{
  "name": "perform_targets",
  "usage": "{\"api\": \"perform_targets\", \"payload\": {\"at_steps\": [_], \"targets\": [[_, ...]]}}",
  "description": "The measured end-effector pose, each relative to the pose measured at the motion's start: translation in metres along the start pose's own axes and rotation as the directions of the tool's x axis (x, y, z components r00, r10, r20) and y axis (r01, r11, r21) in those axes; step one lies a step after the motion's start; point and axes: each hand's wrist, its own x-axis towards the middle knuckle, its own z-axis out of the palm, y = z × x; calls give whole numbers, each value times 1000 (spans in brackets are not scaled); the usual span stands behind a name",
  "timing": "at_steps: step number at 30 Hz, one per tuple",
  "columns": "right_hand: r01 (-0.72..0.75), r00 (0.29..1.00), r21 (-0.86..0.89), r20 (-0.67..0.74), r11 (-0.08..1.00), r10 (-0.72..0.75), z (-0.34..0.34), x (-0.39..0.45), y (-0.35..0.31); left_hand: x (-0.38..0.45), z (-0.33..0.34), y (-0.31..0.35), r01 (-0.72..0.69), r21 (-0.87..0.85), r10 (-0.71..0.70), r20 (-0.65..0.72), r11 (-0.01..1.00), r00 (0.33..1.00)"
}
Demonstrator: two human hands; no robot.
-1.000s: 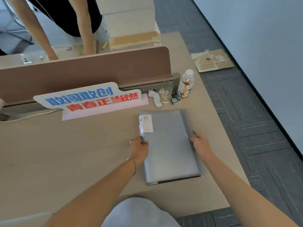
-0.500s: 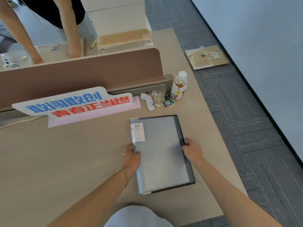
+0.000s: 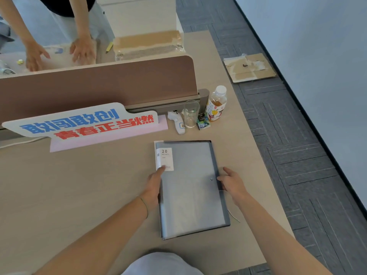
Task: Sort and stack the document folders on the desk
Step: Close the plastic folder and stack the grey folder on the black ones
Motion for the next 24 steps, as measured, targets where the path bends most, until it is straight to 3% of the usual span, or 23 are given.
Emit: {"api": "perform_targets", "payload": {"at_steps": [4,9,12,14,17,20,22,24], "targets": [[12,1000,-17,20,1000,-11,2,-3,-2,-12,-1,7,-23,56,21,34,998,999],[-30,999,92,19,995,28,11,-2,5,-34,12,20,-268,243,278,-6,932,961],[-113,993,303,3,946,117,18,-28,-8,-59,16,32,-437,299,436,76,848,897],[-147,987,553,27,820,159,21,-46,-17,-75,13,32,-544,315,516,175,777,839],[-20,994,784,-54,620,100,28,-60,-27,-96,-1,26,-700,276,654,251,658,714],[131,989,820,-146,558,-19,36,-84,-46,-100,-23,20,-785,237,771,167,573,614],[222,975,823,-201,523,-97,42,-97,-58,-100,-39,16,-798,252,806,99,547,584],[293,955,791,-267,537,-128,52,-106,-63,-99,-52,8,-776,268,797,46,570,602]]}}
